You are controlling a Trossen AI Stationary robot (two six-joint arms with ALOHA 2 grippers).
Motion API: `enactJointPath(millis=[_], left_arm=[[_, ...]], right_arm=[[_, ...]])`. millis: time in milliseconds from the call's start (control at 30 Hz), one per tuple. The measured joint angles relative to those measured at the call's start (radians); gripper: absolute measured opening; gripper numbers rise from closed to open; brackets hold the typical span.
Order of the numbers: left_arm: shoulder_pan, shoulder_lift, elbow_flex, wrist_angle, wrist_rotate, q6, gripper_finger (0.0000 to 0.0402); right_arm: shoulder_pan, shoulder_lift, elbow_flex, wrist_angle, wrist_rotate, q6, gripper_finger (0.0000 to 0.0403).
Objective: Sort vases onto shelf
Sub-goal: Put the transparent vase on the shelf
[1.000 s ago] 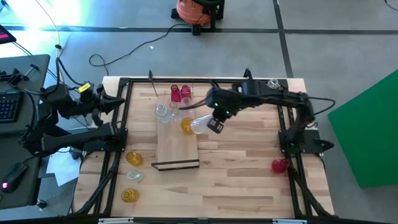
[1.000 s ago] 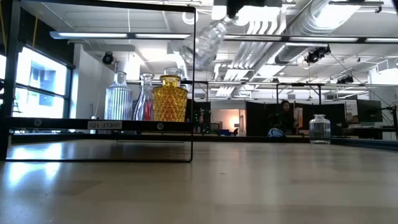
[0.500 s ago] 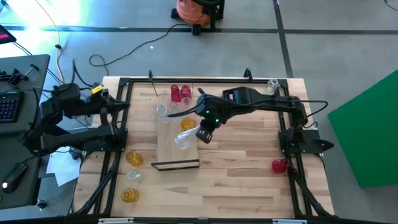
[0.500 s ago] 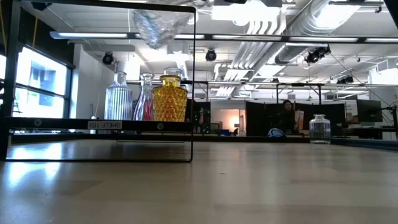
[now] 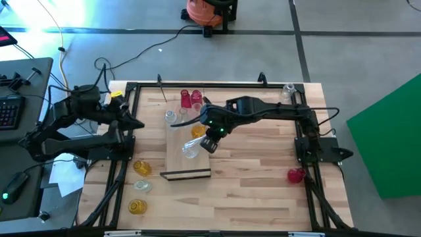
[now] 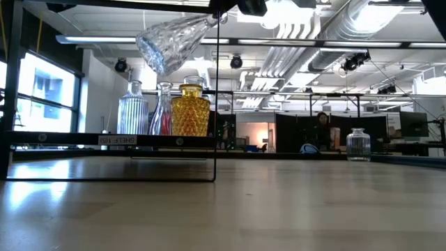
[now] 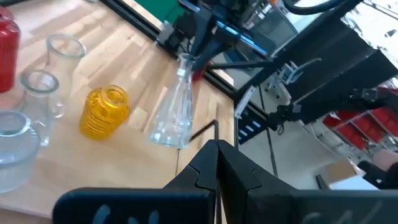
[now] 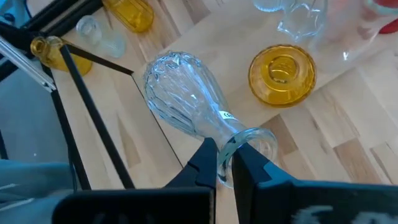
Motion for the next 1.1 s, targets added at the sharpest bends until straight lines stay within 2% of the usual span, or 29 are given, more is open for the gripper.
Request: enactJointPath(millis=[167, 333, 467, 633, 767, 900, 1000, 1100], left_arm=[[-0.066, 0.025, -0.043, 0.012, 0.069, -0.042, 0.0], [-0.172, 0.023, -0.133, 0.063, 0.006, -0.057, 0.0], [-0.294, 0.055, -0.207, 0.277, -0.043, -0.094, 0.0], [-0.446, 0.182, -0.225, 0.474, -0.239, -0.033, 0.0], [-0.562, 0.28, -0.159, 0.467, -0.406, 0.032, 0.0], [-0.721, 0.306, -0.069, 0.432, -0.651, 0.078, 0.0], [-0.852, 0.292, -0.018, 0.415, -0.835, 0.06, 0.0], [-0.972, 0.291, -0.009, 0.407, -0.97, -0.003, 0.0]], right_arm=[[0.0, 0.021, 0.0, 0.003, -0.003, -0.008, 0.0], [0.0, 0.021, 0.0, 0.004, 0.013, -0.015, 0.0], [-0.004, 0.021, 0.0, 0.004, 0.014, -0.043, 0.0], [-0.009, 0.021, 0.0, 0.003, 0.013, -0.068, 0.0], [-0.014, 0.021, 0.0, 0.0, 0.011, -0.096, 0.0], [-0.02, 0.021, 0.0, -0.001, 0.005, -0.121, 0.0], [-0.022, 0.021, 0.0, -0.003, 0.004, -0.139, 0.0], [-0.022, 0.021, 0.0, -0.004, 0.001, -0.158, 0.0]])
